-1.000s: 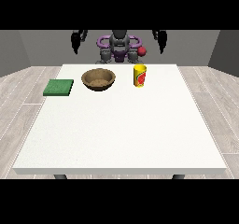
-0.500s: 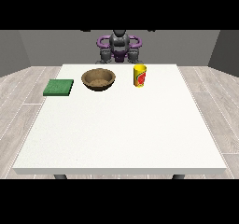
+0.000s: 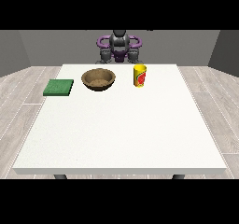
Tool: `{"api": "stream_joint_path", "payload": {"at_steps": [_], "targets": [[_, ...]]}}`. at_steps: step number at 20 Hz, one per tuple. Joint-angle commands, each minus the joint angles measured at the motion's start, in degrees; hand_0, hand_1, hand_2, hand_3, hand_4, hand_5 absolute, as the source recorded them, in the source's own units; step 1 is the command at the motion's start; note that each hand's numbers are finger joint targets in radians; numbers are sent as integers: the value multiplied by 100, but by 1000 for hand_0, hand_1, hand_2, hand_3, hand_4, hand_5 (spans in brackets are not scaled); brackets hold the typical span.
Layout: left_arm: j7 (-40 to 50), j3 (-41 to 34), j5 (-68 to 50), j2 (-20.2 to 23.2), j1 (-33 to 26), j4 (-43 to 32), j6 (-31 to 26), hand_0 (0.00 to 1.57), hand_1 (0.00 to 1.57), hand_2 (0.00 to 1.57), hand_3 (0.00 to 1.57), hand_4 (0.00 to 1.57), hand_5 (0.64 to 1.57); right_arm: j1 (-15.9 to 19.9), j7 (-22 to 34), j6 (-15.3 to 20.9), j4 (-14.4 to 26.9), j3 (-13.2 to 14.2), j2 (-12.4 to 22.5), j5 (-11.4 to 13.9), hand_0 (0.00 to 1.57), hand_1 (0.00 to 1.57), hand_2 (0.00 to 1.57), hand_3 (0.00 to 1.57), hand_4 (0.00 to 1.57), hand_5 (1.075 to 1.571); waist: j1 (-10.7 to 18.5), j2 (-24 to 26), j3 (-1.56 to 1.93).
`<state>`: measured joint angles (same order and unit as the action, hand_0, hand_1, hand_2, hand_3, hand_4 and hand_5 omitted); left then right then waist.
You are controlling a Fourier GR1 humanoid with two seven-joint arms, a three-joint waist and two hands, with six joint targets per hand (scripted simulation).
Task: Pick the cup and pour the ball into the bowl, then pick the bowl and place it on the pad
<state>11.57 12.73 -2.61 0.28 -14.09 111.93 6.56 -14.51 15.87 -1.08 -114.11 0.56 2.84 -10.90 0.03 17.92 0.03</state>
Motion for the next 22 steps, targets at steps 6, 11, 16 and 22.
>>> {"api": "stream_joint_path", "payload": {"at_steps": [6,11,16,22], "targets": [[-1901,-214,263,19,884,-1165,165,0,0,0,0,0,1517,485,-2046,-882,1069,693,208,-381,0,0,0,0,367,1571,-199,-1756,0],[-2958,-53,398,-27,1126,-2068,570,0,0,0,0,0,1496,765,-2104,-1153,1381,967,503,-520,0,0,0,0,328,1571,-335,-2033,-4],[-2778,-505,545,-8,2242,-2582,949,0,0,0,0,0,1494,912,-2963,-1571,2133,984,501,-393,0,0,0,0,283,1571,-515,-2394,-1],[-3863,-1067,259,287,2347,-3723,580,0,0,0,0,0,1473,1030,-3234,-1874,2656,1370,855,-438,0,0,0,0,227,1571,-465,-2448,-3]]}}
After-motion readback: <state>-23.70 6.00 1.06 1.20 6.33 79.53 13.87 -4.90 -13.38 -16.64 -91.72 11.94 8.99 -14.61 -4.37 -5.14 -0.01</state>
